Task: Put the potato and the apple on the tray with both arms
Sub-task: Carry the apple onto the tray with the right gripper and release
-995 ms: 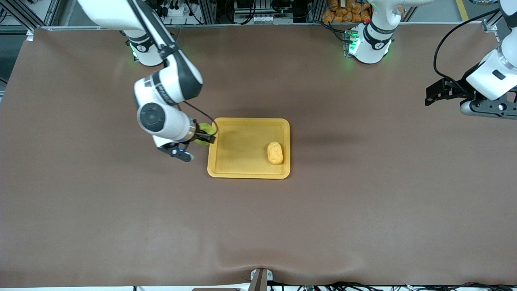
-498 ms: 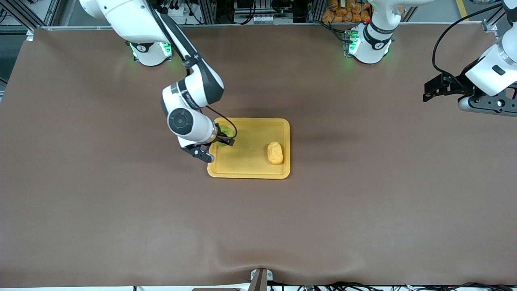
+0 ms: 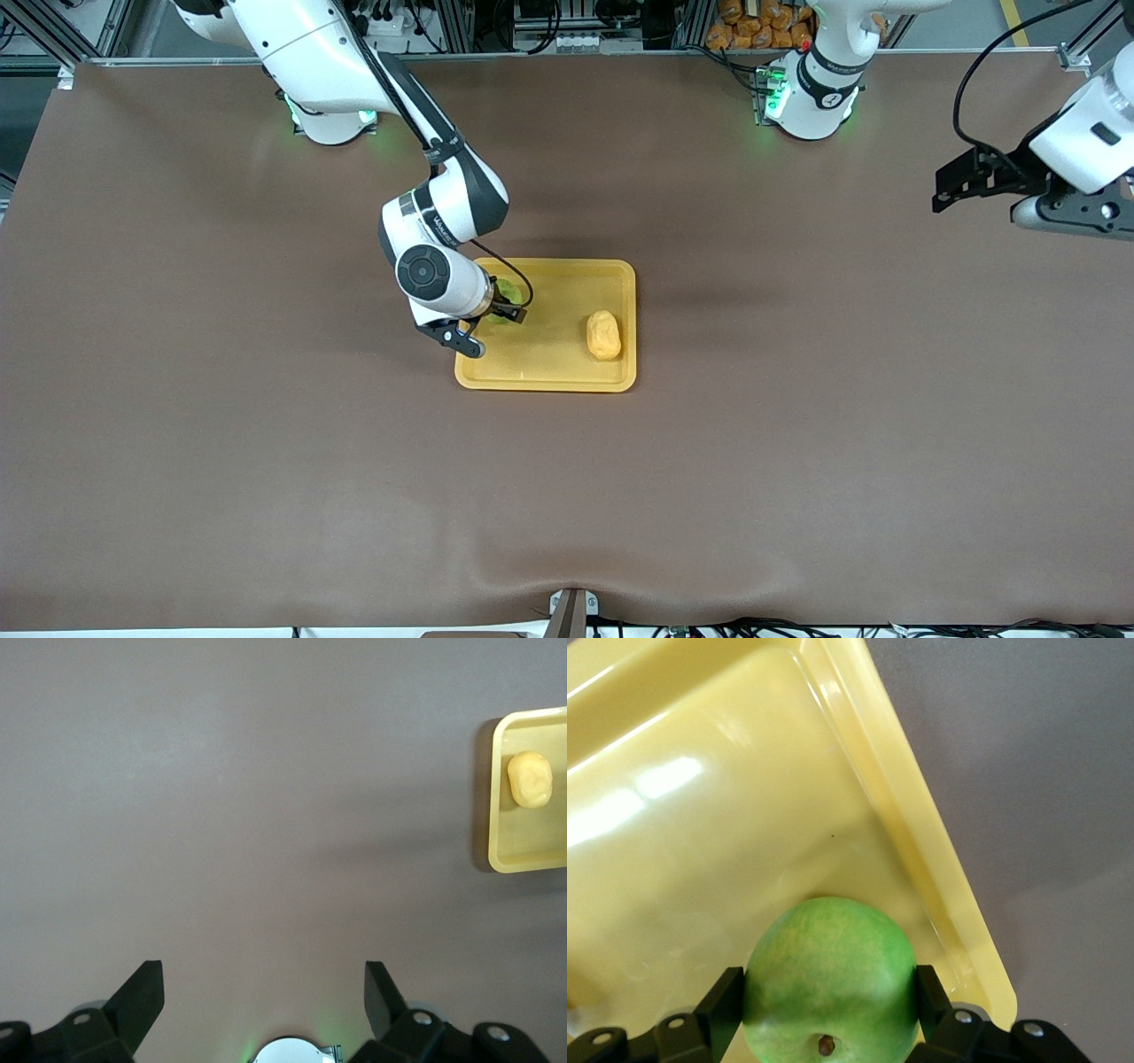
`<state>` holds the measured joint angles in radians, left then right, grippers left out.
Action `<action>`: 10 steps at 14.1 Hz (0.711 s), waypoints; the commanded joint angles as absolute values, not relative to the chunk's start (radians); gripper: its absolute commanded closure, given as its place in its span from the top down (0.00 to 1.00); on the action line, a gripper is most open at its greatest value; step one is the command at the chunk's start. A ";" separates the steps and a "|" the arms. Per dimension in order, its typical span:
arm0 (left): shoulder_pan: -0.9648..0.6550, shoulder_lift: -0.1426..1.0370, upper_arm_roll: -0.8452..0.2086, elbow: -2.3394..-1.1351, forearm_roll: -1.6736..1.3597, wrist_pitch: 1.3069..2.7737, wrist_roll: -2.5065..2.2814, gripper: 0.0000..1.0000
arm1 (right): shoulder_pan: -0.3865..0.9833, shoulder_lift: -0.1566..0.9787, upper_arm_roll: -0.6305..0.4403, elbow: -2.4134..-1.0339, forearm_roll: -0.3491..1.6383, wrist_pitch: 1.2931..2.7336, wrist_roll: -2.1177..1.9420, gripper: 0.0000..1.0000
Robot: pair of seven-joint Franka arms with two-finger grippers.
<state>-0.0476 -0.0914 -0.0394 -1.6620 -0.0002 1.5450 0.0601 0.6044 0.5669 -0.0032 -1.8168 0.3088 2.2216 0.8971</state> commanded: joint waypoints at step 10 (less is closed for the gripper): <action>-0.034 -0.066 -0.037 -1.605 -0.005 1.511 0.060 1.00 | 0.540 0.519 -0.034 -1.586 0.318 1.866 0.910 1.00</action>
